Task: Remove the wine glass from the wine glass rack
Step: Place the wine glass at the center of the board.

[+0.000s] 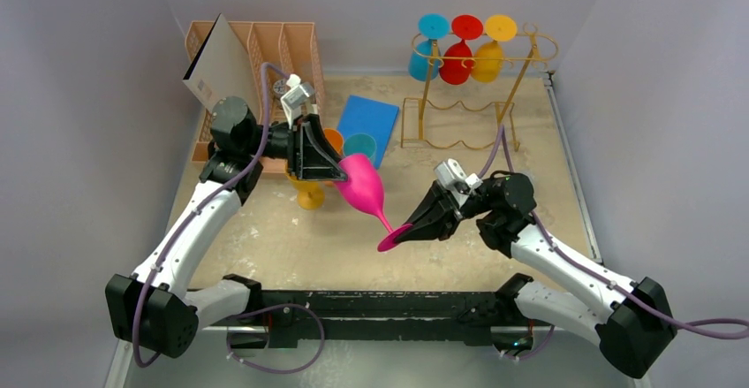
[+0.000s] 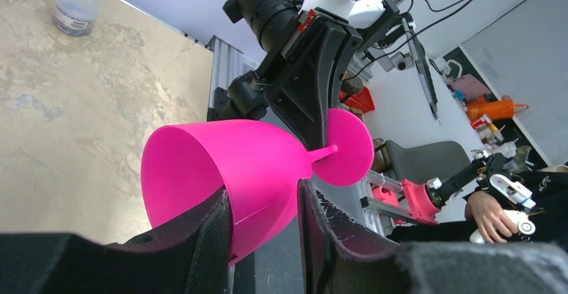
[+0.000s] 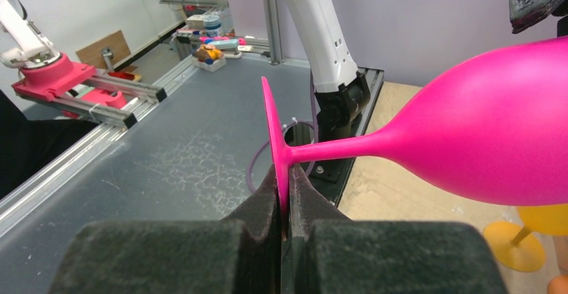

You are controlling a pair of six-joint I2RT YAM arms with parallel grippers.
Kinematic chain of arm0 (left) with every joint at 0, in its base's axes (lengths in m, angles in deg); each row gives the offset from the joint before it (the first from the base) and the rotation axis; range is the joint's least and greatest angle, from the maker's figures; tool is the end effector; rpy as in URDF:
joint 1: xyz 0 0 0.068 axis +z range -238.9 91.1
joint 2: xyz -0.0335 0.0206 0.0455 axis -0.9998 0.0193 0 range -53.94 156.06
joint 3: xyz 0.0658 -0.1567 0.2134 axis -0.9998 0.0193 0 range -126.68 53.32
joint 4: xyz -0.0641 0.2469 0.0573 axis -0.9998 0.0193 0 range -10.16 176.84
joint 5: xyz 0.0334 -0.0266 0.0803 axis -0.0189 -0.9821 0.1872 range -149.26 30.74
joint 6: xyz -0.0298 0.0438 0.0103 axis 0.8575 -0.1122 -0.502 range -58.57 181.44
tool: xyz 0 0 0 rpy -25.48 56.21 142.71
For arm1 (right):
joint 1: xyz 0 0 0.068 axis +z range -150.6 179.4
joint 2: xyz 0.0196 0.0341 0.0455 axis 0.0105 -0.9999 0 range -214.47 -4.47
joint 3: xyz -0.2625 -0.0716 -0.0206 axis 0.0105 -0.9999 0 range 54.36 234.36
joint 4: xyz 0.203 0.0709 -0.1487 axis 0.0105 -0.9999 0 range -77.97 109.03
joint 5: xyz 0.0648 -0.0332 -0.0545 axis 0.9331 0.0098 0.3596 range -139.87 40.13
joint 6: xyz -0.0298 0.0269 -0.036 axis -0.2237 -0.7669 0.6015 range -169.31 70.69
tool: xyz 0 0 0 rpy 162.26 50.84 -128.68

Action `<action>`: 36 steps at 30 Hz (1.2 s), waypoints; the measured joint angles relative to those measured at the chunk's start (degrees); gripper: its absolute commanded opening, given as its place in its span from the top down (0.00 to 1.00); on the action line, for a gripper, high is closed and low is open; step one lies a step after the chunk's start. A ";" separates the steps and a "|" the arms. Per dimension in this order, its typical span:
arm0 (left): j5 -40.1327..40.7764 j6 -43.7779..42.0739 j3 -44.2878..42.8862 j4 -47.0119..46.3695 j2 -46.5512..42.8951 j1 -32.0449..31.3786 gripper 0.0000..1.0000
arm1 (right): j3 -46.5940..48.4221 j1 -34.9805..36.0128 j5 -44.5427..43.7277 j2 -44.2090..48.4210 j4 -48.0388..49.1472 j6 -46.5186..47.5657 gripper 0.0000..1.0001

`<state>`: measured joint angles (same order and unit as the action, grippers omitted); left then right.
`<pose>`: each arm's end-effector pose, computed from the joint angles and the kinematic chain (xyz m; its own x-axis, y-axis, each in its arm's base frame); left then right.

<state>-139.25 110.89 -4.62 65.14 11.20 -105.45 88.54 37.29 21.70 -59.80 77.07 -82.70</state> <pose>0.2192 -0.1017 0.3923 -0.6676 0.0606 -0.7421 0.7355 -0.1007 -0.6700 0.1277 0.1421 0.3495 -0.0409 0.1887 -0.9812 -0.9228 -0.3836 -0.0353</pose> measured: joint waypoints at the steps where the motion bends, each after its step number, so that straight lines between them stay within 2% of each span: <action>1: -0.37 0.33 0.00 -0.44 0.00 0.00 0.67 | 0.00 0.07 0.00 -0.11 0.20 0.02 1.00; 7: -2.12 1.09 0.00 -1.53 0.00 0.07 0.82 | 0.00 0.42 0.28 -0.20 0.79 0.11 1.00; 11: -3.56 2.19 0.00 -1.53 -0.35 0.09 0.97 | 0.00 0.44 1.66 -0.59 0.79 0.52 1.00; 13: -3.80 2.14 0.00 -1.44 -0.57 0.13 1.00 | 0.00 0.46 1.75 -0.81 0.81 0.81 1.00; 16: -3.85 1.44 -0.02 0.00 -1.01 0.33 1.00 | 0.00 0.48 1.86 -0.92 0.81 1.09 1.00; 22: -3.82 -1.79 -0.70 4.81 -1.86 0.39 1.00 | 0.00 0.52 2.12 -0.92 -0.61 1.73 0.87; 25: -3.89 -3.58 -1.73 6.99 -2.29 0.39 1.00 | 0.00 0.52 1.97 -0.92 -1.75 2.14 0.93; 26: -3.98 -4.04 -2.08 7.43 -2.40 0.39 0.94 | 0.00 0.52 1.92 -0.92 -2.01 2.47 0.95; 27: -4.02 -4.31 -2.36 7.87 -2.49 0.39 0.83 | 0.00 0.52 1.95 -0.92 -2.03 2.91 0.98; 29: -4.07 -4.92 -2.75 8.79 -2.56 0.39 0.70 | 0.02 0.55 2.23 -0.90 -1.79 3.91 1.00; 32: -4.17 -5.77 -2.78 10.14 -2.51 0.37 0.64 | 0.55 0.70 2.99 -0.98 -1.81 5.05 1.00; 36: -5.27 -6.99 -3.41 11.85 -2.54 0.39 0.64 | 1.38 0.68 4.46 -2.40 -1.86 6.16 1.00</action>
<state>-144.52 103.89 -8.03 76.98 8.67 -105.06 89.91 37.97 26.16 -62.20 75.21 -76.54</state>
